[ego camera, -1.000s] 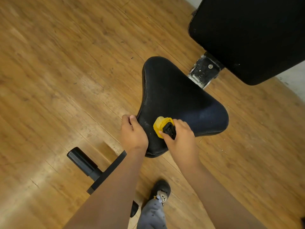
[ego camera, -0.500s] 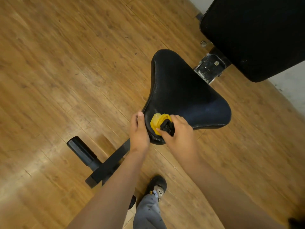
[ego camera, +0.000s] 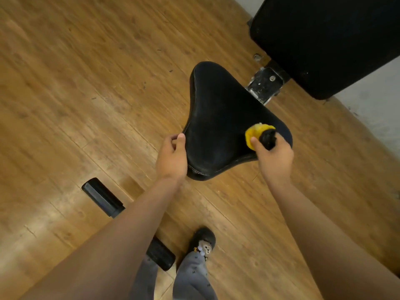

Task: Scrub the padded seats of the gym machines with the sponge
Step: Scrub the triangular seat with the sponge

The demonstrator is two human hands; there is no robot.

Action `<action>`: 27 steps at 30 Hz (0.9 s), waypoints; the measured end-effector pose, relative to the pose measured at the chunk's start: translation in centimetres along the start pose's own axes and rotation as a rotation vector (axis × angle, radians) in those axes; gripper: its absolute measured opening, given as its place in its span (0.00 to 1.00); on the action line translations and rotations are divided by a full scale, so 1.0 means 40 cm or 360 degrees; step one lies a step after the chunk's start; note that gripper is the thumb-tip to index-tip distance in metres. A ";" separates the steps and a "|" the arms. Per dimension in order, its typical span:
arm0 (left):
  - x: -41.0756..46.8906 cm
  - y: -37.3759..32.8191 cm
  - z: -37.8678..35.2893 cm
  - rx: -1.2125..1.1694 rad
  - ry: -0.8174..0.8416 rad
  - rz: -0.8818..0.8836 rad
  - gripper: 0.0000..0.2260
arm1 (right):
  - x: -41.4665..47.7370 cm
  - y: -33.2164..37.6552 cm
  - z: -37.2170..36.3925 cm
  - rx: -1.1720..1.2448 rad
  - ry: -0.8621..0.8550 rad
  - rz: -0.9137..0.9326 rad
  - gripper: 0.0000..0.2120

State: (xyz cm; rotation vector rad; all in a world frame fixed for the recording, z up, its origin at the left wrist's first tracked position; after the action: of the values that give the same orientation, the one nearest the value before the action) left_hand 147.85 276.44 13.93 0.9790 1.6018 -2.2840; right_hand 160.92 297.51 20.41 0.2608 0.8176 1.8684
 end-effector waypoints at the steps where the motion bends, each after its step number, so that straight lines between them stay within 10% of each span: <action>1: 0.005 -0.006 -0.008 0.0053 -0.0032 -0.0019 0.15 | -0.005 -0.049 0.042 0.0030 -0.0101 -0.0112 0.11; 14: -0.015 -0.020 -0.027 0.0398 -0.0498 -0.0252 0.13 | -0.169 -0.084 -0.103 0.0728 0.0005 -0.0215 0.08; 27: -0.011 -0.023 -0.026 0.0445 -0.0514 -0.0335 0.14 | 0.049 -0.149 0.004 0.0144 -0.0073 -0.0431 0.13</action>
State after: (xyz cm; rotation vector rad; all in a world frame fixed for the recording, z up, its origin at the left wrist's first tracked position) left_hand 148.14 277.64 14.69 0.4690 1.3314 -2.6936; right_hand 164.47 300.70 16.34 0.2358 0.8622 1.5698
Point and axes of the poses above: each hand's wrist, its own x-axis towards the middle knuckle, its own z-axis out of the back of the hand, y = z × x, the point moved 7 cm from there along x, towards the middle knuckle
